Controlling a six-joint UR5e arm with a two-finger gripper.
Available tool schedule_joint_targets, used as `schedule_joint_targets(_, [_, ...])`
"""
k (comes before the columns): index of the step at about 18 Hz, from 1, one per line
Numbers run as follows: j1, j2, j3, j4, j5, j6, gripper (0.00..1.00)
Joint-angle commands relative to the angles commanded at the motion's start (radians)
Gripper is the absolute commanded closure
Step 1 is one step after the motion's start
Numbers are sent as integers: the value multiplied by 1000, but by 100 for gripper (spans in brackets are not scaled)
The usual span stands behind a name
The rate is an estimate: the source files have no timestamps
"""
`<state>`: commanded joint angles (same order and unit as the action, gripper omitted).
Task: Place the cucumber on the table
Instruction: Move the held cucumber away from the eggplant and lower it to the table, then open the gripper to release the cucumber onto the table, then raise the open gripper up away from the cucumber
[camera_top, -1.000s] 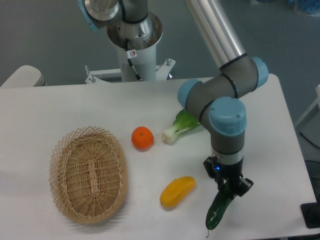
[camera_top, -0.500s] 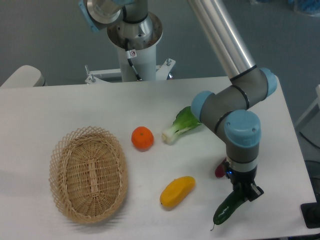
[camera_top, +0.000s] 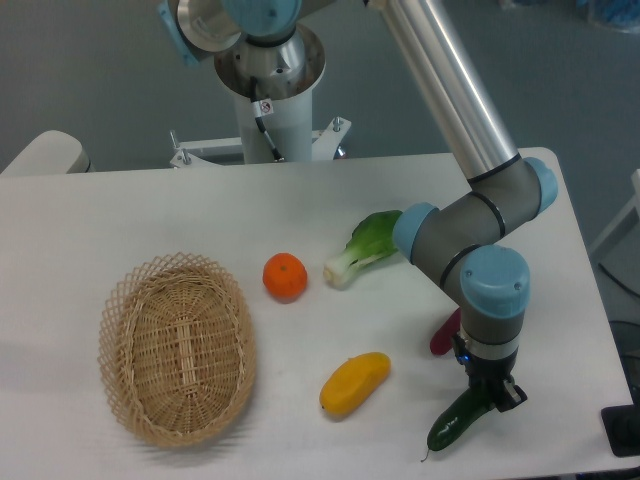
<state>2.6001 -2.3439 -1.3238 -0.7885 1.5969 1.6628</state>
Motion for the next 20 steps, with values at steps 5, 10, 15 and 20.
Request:
schedule_joint_targets(5, [-2, 6, -3, 0, 0, -6, 0])
schedule_joint_targets(10, [-2, 43, -2, 0, -6, -81, 0])
schedule_joint_targets(15, [-3, 142, -5, -17, 6, -100, 0])
schedule_joint_targets(20, [0, 294, -26, -237, 5, -98, 0])
